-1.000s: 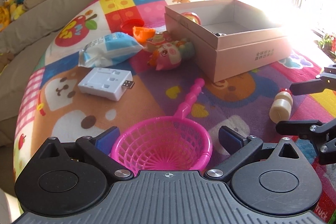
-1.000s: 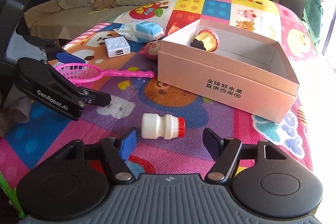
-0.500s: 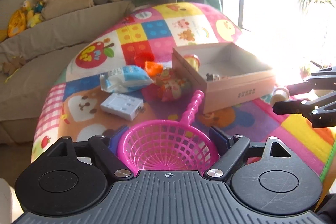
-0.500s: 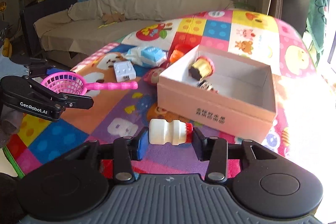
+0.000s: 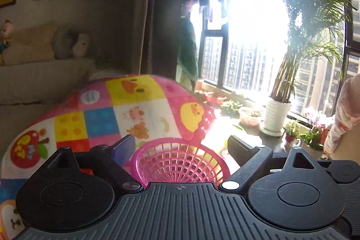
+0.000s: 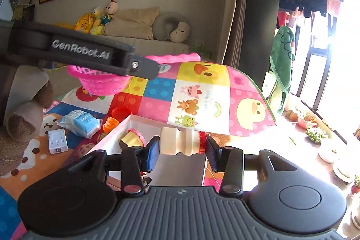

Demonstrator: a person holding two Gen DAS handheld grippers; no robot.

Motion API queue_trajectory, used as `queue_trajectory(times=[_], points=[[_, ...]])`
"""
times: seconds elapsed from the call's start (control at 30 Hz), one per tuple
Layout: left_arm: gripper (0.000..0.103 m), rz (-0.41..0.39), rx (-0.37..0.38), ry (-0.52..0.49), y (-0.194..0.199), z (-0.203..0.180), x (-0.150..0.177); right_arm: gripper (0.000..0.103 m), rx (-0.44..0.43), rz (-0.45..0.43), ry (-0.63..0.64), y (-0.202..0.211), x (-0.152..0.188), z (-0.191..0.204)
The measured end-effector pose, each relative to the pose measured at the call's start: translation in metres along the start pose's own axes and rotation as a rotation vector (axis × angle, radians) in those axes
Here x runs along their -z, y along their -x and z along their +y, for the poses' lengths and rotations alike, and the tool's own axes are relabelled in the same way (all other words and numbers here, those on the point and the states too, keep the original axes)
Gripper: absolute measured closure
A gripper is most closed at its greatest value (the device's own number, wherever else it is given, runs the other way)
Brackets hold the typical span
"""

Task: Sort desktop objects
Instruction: 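Lift the bottle and basket and release both into the pink box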

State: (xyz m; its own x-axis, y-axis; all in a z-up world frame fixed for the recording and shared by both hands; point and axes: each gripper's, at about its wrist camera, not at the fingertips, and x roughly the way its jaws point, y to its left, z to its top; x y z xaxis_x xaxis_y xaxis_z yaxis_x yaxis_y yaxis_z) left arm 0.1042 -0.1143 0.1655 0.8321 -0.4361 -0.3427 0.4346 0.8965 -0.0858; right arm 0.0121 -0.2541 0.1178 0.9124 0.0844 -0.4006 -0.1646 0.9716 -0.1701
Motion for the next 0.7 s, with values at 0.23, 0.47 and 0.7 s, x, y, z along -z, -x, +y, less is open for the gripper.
queue_trajectory(times=[0.23, 0.47, 0.7], points=[[0.003, 0.079, -0.103, 0.061, 0.023, 0.044, 0.052, 0.057, -0.021, 0.119, -0.018, -0.024, 0.030, 0.002], [0.003, 0.216, -0.276, 0.152, 0.054, 0.104, 0.116, 0.053, -0.065, 0.144, 0.006, -0.020, 0.048, 0.018], [0.002, 0.302, -0.428, 0.155, 0.077, 0.126, 0.166, 0.043, -0.094, 0.135, 0.001, -0.024, 0.042, 0.027]])
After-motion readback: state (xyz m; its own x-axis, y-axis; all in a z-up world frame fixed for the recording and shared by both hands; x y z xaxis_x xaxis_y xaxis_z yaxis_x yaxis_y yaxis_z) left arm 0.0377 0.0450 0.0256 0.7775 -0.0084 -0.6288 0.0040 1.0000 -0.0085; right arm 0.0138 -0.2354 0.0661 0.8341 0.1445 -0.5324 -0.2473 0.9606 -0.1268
